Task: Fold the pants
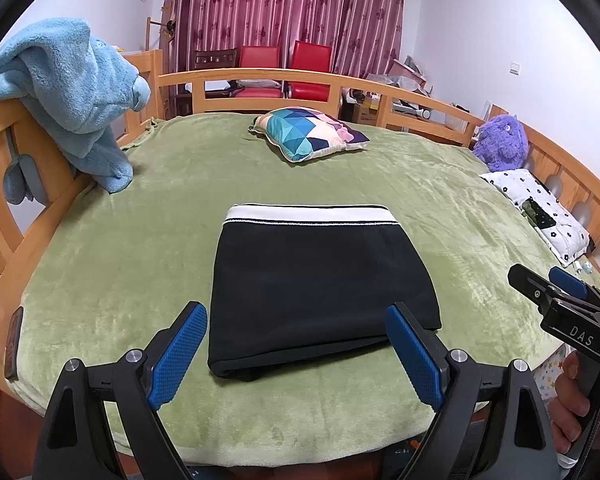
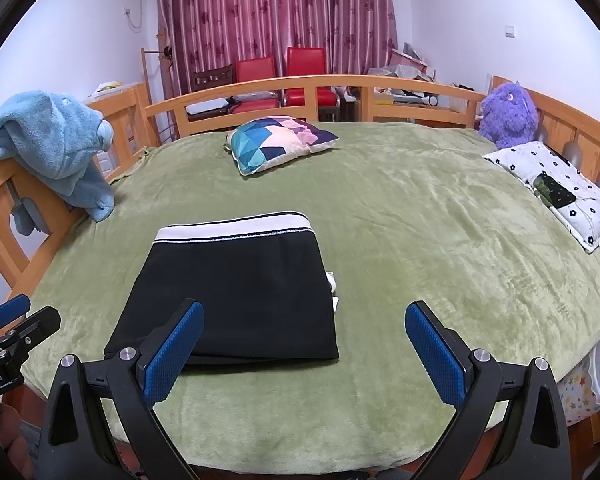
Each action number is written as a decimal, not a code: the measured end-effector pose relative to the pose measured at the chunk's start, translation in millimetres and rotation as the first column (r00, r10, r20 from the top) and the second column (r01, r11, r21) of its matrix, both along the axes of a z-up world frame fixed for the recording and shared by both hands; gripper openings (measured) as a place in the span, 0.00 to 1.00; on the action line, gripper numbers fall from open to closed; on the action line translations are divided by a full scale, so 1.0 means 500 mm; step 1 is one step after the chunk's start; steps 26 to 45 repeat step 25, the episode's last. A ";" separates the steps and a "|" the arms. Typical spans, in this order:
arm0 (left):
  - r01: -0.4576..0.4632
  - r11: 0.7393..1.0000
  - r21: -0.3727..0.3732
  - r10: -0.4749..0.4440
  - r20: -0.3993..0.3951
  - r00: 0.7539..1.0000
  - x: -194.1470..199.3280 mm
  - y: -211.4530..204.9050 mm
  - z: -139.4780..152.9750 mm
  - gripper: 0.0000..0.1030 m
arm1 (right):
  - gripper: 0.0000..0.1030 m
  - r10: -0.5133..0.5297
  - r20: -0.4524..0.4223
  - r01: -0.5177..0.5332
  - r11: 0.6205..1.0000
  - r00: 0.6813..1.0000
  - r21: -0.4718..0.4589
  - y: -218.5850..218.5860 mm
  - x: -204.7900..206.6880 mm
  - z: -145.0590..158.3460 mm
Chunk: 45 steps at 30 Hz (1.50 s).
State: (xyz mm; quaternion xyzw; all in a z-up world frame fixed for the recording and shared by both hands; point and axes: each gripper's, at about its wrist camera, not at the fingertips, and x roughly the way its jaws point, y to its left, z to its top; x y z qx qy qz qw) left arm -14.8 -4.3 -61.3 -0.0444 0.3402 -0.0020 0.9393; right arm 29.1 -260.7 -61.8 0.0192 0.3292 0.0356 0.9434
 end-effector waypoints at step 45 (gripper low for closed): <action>0.005 1.000 -0.001 -0.005 -0.006 1.000 0.001 -0.013 0.003 0.88 | 0.96 -0.003 0.009 0.003 0.999 1.000 0.032 0.008 0.015 -0.009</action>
